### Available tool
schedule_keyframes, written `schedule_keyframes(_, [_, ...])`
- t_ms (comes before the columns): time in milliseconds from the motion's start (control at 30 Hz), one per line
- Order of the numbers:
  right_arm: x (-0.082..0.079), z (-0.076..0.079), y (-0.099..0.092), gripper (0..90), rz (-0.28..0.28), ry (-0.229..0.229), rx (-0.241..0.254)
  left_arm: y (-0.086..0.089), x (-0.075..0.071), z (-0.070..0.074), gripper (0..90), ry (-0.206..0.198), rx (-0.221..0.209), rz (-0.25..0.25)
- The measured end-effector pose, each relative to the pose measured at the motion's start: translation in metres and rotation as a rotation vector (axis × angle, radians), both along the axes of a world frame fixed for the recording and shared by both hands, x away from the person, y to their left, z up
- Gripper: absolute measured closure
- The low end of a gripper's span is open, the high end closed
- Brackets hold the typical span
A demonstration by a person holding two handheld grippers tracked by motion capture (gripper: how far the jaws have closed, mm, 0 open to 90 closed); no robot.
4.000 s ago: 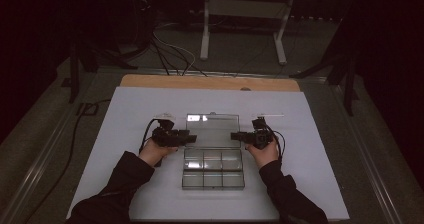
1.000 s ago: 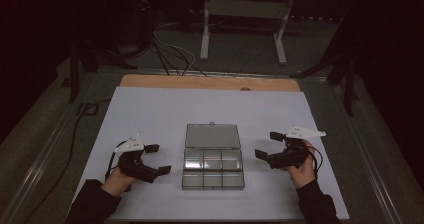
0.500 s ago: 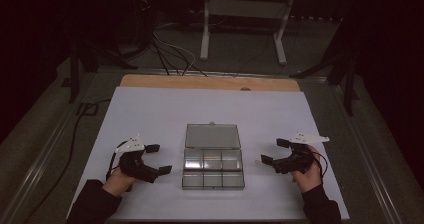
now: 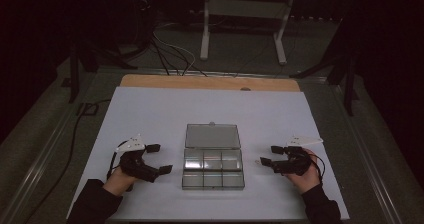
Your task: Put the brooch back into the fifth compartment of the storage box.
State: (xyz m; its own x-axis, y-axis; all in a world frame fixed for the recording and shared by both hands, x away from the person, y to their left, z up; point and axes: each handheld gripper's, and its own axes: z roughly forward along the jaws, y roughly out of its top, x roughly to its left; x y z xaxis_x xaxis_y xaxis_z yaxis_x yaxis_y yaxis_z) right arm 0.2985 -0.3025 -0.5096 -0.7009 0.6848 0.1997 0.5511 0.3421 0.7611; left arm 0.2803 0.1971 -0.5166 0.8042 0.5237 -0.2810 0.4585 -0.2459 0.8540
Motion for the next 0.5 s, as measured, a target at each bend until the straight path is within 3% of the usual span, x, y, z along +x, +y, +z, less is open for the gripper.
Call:
schedule_keyframes(167, [0.0011, -0.0040, 0.0044, 42.1, 0.025, 0.011, -0.033, 0.0003, 0.0004, -0.0003, 0.9, 0.003, 0.000, 0.002])
schedule_keyframes(500, [0.0022, -0.0080, 0.0104, 53.2, 0.066, 0.004, -0.107, 0.0015, 0.0009, 0.0000, 0.9, 0.002, -0.005, 0.006])
